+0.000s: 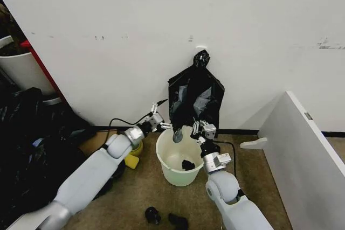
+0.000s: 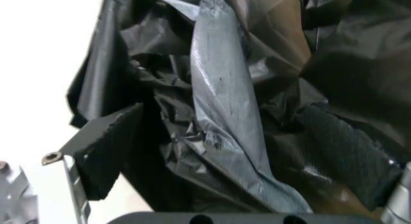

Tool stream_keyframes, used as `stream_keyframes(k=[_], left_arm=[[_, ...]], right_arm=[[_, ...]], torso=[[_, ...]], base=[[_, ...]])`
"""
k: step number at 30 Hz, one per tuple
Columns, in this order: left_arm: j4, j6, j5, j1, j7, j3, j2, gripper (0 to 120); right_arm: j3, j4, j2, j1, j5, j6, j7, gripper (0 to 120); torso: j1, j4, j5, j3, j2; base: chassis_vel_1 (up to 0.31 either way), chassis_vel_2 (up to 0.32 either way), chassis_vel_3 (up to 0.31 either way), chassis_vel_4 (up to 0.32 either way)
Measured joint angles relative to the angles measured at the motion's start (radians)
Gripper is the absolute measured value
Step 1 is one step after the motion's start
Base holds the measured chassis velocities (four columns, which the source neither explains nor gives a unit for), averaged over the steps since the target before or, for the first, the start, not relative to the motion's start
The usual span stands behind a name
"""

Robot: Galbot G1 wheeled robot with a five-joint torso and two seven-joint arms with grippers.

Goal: Place the garbage bag over the trash bin.

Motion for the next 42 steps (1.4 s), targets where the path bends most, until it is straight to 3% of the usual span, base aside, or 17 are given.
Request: stream_keyframes(k=[4, 6, 9, 15, 17, 23, 25, 27, 31, 33, 36, 42], left_arm=[[0.014, 0.000, 0.012, -0.013, -0.001, 0.002, -0.008, 88], [0.016, 0.007, 0.017, -0.020, -0.005, 0.002, -0.008, 74], [0.017, 0.012, 0.017, -0.020, -0.007, 0.000, -0.007, 68], [0.019, 0.037, 0.000, -0.002, -0.011, -0.014, -0.008, 41], [0.014, 0.041, -0.006, 0.003, -0.011, -0.017, -0.008, 39], [-0.049, 0.082, -0.108, 0.058, -0.020, -0.047, 0.009, 12], [-0.059, 0.087, -0.133, 0.068, -0.026, -0.052, 0.012, 9], [-0.095, 0.100, -0.213, 0.100, -0.047, -0.068, 0.018, 1], [-0.227, 0.141, -0.365, 0.219, -0.142, -0.143, 0.032, 0], [-0.251, 0.148, -0.381, 0.243, -0.161, -0.160, 0.034, 0], [-0.380, 0.198, -0.451, 0.357, -0.250, -0.237, 0.043, 0], [-0.554, 0.247, -0.494, 0.497, -0.297, -0.262, 0.056, 0]], right_arm=[[-0.001, -0.001, 0.001, 0.003, 0.000, -0.001, 0.000, 0], [-0.002, -0.005, 0.001, 0.007, 0.000, -0.003, -0.001, 0], [-0.003, -0.007, 0.000, 0.009, 0.000, -0.003, -0.001, 0], [-0.005, 0.007, -0.004, 0.010, 0.013, -0.012, 0.001, 0], [-0.005, 0.011, -0.005, 0.010, 0.017, -0.015, 0.002, 0], [-0.015, 0.052, -0.014, -0.003, 0.100, -0.040, 0.032, 0], [-0.018, 0.063, -0.015, -0.007, 0.117, -0.046, 0.039, 0], [-0.028, 0.097, -0.022, -0.022, 0.163, -0.066, 0.064, 0], [-0.075, 0.195, -0.061, -0.069, 0.234, -0.157, 0.213, 0], [-0.085, 0.212, -0.071, -0.078, 0.241, -0.177, 0.242, 0], [-0.127, 0.307, -0.131, -0.147, 0.272, -0.265, 0.332, 0], [-0.161, 0.451, -0.178, -0.280, 0.280, -0.326, 0.361, 0]], torso=[[0.000, 0.0002, 0.0000, 0.000, 0.000], [0.000, 0.0002, 0.0001, 0.000, 0.000], [0.000, 0.0003, 0.0001, 0.000, 0.000], [0.000, 0.0002, 0.0001, 0.000, 0.000], [0.000, 0.0003, 0.0000, 0.000, 0.000], [0.000, 0.0002, 0.0000, 0.000, 0.000], [0.000, 0.0002, 0.0000, 0.000, 0.000], [0.000, 0.0001, 0.0000, 0.000, 0.000], [0.000, 0.0001, 0.0000, 0.000, 0.000], [0.000, 0.0001, 0.0001, 0.000, 0.000], [0.000, 0.0006, 0.0001, 0.000, 0.000], [0.000, 0.0001, 0.0002, 0.000, 0.000]], base=[[0.000, 0.000, 0.000, 0.000], [0.000, 0.000, 0.000, 0.000], [0.000, 0.000, 0.000, 0.000], [0.000, 0.000, 0.000, 0.000], [0.000, 0.000, 0.000, 0.000], [0.000, 0.000, 0.000, 0.000], [0.000, 0.000, 0.000, 0.000], [0.000, 0.000, 0.000, 0.000], [0.000, 0.000, 0.000, 0.000], [0.000, 0.000, 0.000, 0.000], [0.000, 0.000, 0.000, 0.000], [0.000, 0.000, 0.000, 0.000]])
